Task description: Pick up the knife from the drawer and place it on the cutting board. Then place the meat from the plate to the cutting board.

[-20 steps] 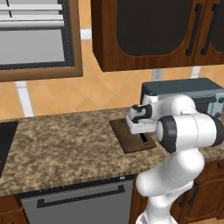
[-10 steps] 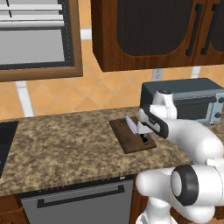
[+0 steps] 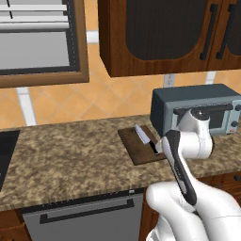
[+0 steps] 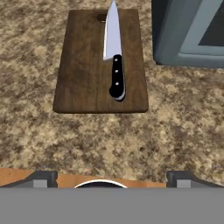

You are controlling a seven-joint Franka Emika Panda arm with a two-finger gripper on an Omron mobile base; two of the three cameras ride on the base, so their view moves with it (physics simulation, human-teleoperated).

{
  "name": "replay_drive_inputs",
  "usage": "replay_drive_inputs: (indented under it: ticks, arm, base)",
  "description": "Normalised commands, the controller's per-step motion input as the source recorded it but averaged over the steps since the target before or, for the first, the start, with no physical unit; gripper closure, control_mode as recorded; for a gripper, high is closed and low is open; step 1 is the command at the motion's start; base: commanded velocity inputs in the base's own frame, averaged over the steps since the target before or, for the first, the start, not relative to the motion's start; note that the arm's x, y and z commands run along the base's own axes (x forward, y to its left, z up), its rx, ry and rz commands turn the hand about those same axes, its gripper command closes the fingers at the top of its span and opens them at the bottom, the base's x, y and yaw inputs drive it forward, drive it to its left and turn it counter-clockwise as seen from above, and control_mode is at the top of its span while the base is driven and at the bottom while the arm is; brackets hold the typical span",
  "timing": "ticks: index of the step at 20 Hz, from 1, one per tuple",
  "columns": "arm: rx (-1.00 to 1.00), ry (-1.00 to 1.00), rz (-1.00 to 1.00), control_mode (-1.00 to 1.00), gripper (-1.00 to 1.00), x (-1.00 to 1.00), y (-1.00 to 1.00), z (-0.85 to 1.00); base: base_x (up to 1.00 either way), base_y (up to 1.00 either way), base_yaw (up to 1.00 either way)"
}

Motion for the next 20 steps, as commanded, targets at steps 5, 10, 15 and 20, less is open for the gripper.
replay_drive_inputs:
  ticks: [5,10,15,20]
  arm:
    - [0.01,-0.03,0.00,-1.00,-1.00,-0.36,0.01,0.99]
    - [0.00,0.01,0.00,-1.00,-1.00,-0.26,0.01,0.81]
    - [0.00,0.10,0.00,-1.00,-1.00,-0.25,0.01,0.16]
    - [0.00,0.07,0.01,-1.00,-1.00,-0.33,0.00,-0.08]
  base:
    - [0.00,0.00,0.00]
    - [0.00,0.00,0.00]
    - [0.00,0.00,0.00]
    - [0.00,0.00,0.00]
